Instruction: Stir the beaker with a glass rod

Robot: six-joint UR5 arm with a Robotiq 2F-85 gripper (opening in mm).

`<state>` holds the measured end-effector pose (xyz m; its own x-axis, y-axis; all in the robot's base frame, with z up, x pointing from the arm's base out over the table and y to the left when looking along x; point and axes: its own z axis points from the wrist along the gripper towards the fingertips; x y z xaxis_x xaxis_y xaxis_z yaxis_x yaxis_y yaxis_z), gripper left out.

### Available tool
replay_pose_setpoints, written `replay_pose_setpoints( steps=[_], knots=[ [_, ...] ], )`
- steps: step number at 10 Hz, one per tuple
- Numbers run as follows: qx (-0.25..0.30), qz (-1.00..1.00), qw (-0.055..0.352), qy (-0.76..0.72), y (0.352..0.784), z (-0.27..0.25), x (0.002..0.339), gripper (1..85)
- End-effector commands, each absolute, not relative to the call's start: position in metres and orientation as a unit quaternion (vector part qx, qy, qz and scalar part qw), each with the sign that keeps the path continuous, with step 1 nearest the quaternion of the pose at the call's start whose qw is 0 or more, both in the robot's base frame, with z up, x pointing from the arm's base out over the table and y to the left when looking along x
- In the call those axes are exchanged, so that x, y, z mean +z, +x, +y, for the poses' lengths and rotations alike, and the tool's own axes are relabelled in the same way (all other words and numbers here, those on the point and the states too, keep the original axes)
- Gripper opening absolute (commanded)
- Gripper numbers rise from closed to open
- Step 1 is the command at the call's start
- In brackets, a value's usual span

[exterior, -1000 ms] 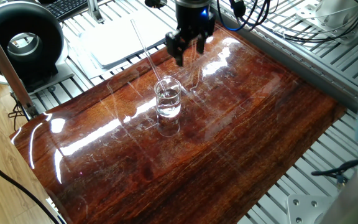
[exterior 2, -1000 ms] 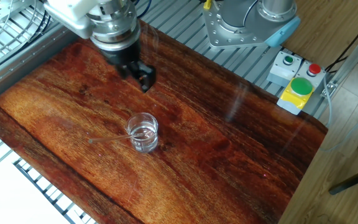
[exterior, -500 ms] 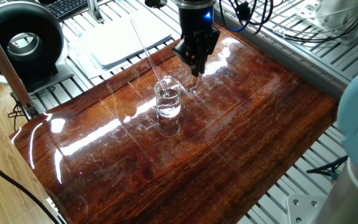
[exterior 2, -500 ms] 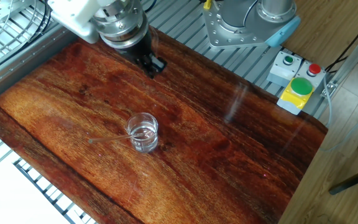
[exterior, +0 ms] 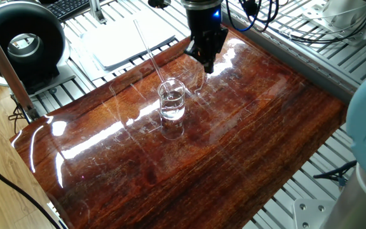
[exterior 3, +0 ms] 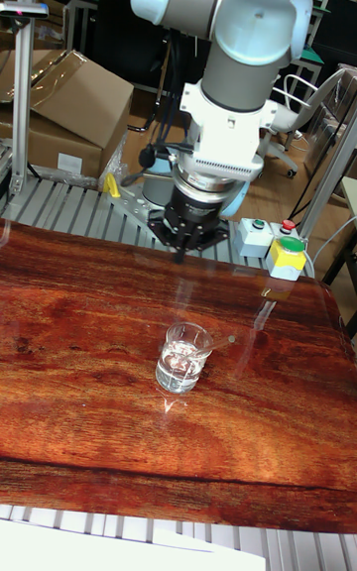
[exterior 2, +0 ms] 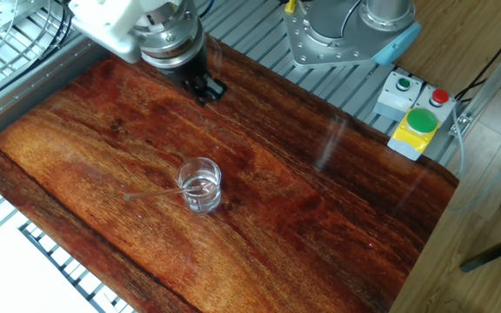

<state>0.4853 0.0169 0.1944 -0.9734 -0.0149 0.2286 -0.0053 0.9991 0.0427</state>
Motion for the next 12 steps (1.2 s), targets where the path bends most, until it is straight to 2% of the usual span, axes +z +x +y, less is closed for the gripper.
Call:
replay_pose_setpoints(
  steps=[1, 2, 4, 6, 7, 10, 12],
  knots=[
    [-0.116, -0.983, 0.124, -0.075, 0.486, 0.071, 0.205, 1.0],
    [-0.13, -0.978, 0.142, -0.083, 0.478, 0.079, 0.21, 1.0],
    [-0.059, -0.988, 0.144, -0.015, 0.47, 0.037, 0.203, 1.0],
    [0.02, -0.995, 0.089, 0.046, 0.497, -0.008, 0.19, 1.0],
    [-0.002, -0.997, 0.069, 0.024, 0.507, 0.005, 0.187, 1.0],
    [-0.095, -0.986, 0.118, -0.064, 0.488, 0.06, 0.201, 1.0],
    [-0.059, -0.992, 0.108, -0.039, 0.49, 0.041, 0.202, 1.0]
  ],
)
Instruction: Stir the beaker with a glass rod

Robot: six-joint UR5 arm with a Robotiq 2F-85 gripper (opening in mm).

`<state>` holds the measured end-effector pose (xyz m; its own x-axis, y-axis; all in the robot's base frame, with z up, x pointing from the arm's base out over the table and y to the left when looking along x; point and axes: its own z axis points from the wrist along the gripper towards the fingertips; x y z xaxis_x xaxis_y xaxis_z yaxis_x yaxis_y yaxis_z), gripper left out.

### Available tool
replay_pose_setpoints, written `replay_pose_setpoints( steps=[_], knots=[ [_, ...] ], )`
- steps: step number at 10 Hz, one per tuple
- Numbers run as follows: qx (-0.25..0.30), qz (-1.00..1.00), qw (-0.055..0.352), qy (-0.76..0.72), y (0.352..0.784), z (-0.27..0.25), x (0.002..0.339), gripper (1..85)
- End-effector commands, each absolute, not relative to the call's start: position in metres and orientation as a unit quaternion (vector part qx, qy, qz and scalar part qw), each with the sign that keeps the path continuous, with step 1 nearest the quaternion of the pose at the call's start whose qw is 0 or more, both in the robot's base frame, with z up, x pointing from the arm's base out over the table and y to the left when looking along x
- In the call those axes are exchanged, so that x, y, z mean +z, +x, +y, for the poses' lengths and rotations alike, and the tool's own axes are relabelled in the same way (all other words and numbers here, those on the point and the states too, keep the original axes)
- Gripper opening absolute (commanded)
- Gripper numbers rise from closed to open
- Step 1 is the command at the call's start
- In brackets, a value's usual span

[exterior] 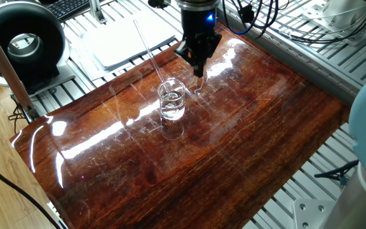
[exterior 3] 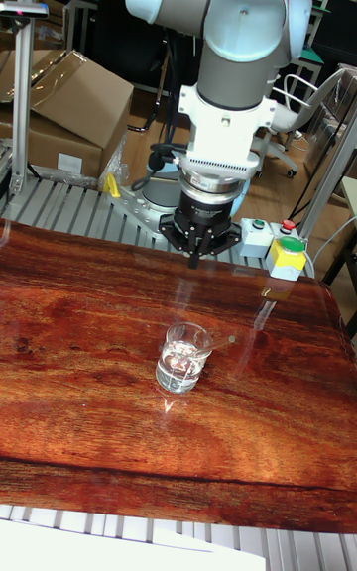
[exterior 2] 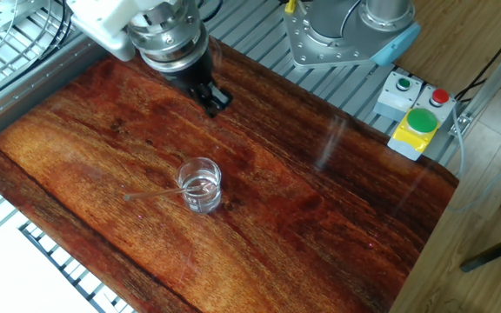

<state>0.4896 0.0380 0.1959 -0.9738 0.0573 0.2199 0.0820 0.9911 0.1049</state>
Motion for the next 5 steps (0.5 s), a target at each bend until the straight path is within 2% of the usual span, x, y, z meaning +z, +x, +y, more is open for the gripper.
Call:
replay_pose_setpoints(
  steps=[1, 2, 5],
  knots=[
    [-0.038, -0.995, 0.091, -0.026, 0.499, 0.03, 0.203, 1.0],
    [-0.029, -0.997, 0.066, -0.013, 0.513, 0.028, 0.208, 1.0],
    [-0.026, -0.998, 0.046, 0.033, 0.535, 0.038, 0.217, 1.0]
  ],
)
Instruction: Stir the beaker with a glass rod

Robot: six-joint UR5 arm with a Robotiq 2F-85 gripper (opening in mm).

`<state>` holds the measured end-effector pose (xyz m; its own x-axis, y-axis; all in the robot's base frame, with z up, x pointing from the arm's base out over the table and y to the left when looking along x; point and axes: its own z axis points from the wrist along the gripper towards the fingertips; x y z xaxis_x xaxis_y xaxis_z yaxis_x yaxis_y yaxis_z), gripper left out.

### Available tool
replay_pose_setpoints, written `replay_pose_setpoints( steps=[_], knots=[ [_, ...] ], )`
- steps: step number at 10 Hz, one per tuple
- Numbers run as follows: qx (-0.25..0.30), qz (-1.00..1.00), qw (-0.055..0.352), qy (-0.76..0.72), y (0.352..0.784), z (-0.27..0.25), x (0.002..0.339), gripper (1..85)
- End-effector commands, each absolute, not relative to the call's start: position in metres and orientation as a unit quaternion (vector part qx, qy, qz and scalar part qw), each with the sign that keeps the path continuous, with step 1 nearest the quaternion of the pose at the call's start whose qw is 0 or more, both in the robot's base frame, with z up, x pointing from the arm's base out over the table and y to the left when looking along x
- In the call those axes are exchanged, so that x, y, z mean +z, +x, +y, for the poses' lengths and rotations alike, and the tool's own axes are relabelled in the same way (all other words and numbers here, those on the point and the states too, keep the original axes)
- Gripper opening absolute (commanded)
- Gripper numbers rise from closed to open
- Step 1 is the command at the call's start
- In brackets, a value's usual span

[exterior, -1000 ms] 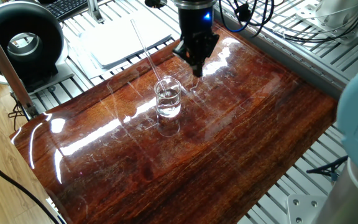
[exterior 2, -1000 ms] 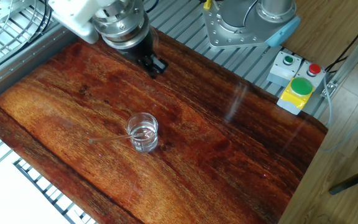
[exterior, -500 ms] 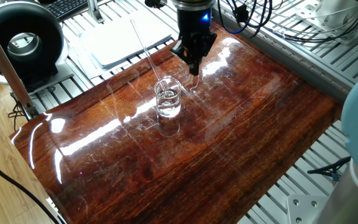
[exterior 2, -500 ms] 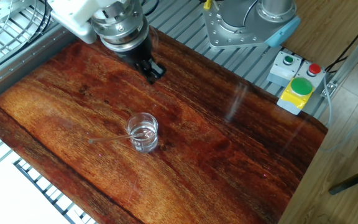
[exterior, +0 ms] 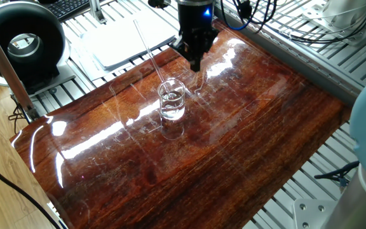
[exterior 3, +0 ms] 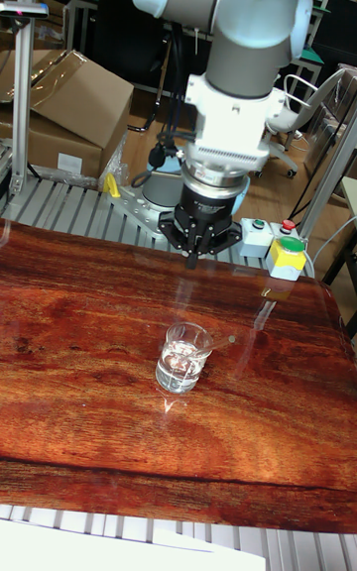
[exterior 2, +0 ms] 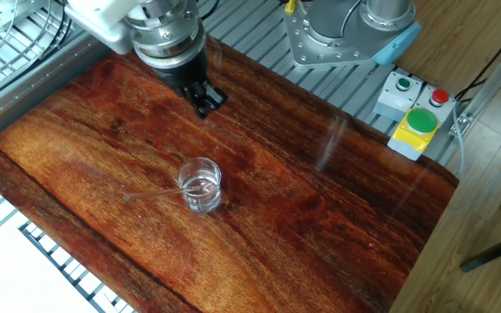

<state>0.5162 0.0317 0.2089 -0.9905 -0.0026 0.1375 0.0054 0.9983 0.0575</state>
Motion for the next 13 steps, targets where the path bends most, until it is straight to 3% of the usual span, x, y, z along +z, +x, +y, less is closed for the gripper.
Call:
replay_pose_setpoints(
  steps=[1, 3, 8, 10, 11, 13],
  knots=[
    [-0.029, -0.998, 0.027, 0.053, 0.55, 0.044, 0.215, 1.0],
    [-0.03, -0.996, 0.008, 0.082, 0.567, 0.052, 0.214, 1.0],
    [-0.051, -0.994, 0.023, 0.099, 0.563, 0.066, 0.208, 6.7],
    [-0.047, -0.995, 0.029, 0.084, 0.561, 0.063, 0.201, 21.0],
    [-0.046, -0.997, 0.017, 0.059, 0.569, 0.063, 0.199, 22.0],
    [-0.03, -0.998, 0.014, 0.055, 0.572, 0.053, 0.196, 32.0]
  ],
)
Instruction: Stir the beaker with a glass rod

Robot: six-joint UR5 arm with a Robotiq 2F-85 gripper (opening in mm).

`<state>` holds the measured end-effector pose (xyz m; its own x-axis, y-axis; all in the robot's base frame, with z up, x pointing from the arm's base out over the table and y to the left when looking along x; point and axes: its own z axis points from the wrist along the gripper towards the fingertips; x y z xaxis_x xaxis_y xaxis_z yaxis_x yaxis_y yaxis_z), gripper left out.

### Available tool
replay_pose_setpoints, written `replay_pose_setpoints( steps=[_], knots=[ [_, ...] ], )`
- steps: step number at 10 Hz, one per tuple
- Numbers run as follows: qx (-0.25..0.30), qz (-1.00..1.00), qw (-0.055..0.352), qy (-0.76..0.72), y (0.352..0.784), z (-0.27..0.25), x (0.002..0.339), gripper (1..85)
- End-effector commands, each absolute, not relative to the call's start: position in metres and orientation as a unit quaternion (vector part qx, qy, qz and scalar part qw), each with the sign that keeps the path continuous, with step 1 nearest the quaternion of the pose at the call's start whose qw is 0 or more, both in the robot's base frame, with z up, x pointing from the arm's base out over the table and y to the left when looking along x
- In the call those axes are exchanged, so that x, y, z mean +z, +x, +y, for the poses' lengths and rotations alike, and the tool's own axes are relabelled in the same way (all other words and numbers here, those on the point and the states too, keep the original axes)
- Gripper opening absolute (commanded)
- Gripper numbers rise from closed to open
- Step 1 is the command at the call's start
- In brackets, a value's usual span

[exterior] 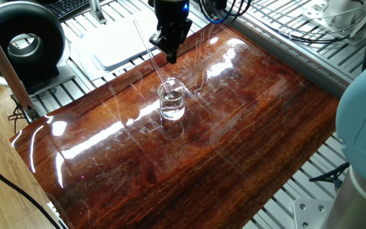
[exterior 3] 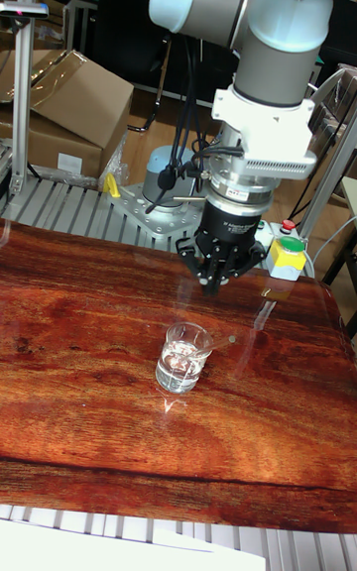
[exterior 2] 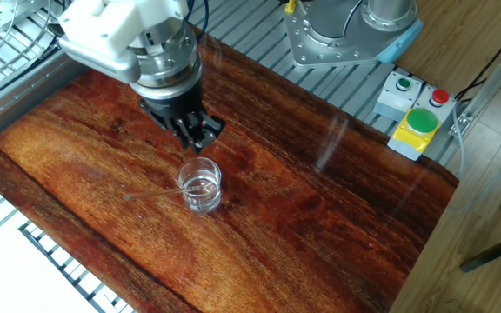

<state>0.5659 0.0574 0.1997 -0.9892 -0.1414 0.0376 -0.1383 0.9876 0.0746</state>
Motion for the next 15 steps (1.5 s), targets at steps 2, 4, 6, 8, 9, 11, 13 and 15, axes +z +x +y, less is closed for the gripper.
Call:
replay_pose_setpoints(
  steps=[2, 4, 6, 8, 9, 11, 13, 15],
  knots=[
    [-0.015, -0.997, -0.003, 0.07, 0.5815, 0.0458, 0.1919, 33.0],
    [-0.02, -0.997, 0.0, 0.069, 0.5825, 0.052, 0.191, 33.3],
    [-0.008, -0.997, 0.004, 0.074, 0.5821, 0.0456, 0.1847, 33.3],
    [-0.012, -0.998, 0.008, 0.068, 0.5787, 0.0461, 0.1874, 33.0],
    [-0.013, -0.998, -0.001, 0.066, 0.5838, 0.0474, 0.1862, 32.7],
    [-0.005, -0.997, 0.006, 0.075, 0.5805, 0.0436, 0.1868, 31.3],
    [-0.015, -0.997, 0.004, 0.071, 0.5809, 0.0487, 0.1871, 29.3],
    [-0.024, -0.998, 0.006, 0.066, 0.5797, 0.0531, 0.1873, 29.3]
  ],
)
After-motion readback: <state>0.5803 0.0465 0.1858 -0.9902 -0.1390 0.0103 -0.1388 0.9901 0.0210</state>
